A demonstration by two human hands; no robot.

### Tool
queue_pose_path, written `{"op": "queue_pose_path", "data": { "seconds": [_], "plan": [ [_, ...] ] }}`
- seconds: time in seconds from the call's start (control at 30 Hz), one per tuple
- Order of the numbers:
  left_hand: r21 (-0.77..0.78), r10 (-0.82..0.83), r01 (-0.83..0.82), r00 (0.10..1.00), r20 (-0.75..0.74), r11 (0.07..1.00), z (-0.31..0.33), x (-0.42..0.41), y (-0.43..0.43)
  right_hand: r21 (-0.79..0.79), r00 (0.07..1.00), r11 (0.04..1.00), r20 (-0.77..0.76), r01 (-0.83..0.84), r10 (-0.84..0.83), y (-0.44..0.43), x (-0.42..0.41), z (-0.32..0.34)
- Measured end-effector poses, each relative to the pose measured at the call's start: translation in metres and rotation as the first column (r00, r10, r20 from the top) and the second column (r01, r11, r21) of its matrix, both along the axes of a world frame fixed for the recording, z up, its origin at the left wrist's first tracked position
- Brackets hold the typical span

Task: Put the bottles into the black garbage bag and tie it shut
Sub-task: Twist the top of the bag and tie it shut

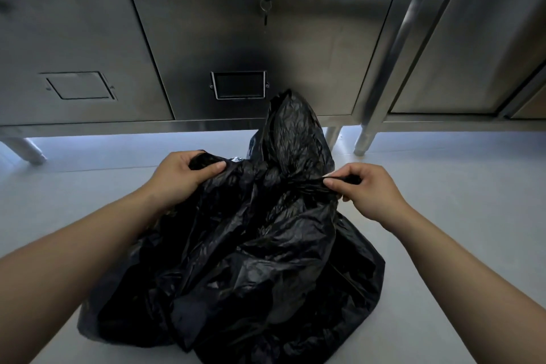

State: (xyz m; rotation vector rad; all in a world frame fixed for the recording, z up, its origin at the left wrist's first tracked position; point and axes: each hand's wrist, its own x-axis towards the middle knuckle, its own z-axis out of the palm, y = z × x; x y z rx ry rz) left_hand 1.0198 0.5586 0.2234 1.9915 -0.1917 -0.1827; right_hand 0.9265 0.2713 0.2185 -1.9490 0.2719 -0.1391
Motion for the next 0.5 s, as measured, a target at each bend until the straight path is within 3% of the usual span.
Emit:
{"op": "queue_pose_path", "data": {
  "seconds": [0.13, 0.23, 0.37, 0.5],
  "plan": [
    [-0.055, 0.07, -0.076, 0.992, -0.101, 0.996, 0.003, 0.003, 0.004, 0.017, 0.999, 1.0, -0.025, 0.021, -0.021, -0.008, -0.005, -0.001],
    [-0.183, 0.11, -0.146, 0.975, -0.193, 0.972, 0.006, 0.006, 0.014, -0.026, 0.997, 0.997, -0.017, 0.073, -0.073, -0.028, -0.009, 0.003],
    [-0.242, 0.151, -0.196, 0.969, -0.195, 0.95, 0.008, 0.008, 0.017, -0.004, 0.992, 0.992, 0.001, 0.128, -0.128, -0.035, -0.011, 0.002],
    [-0.309, 0.071, -0.14, 0.972, -0.226, 0.941, 0.02, 0.014, 0.013, 0.013, 0.993, 0.994, 0.057, 0.106, -0.106, -0.032, -0.008, 0.014]
  ]
}}
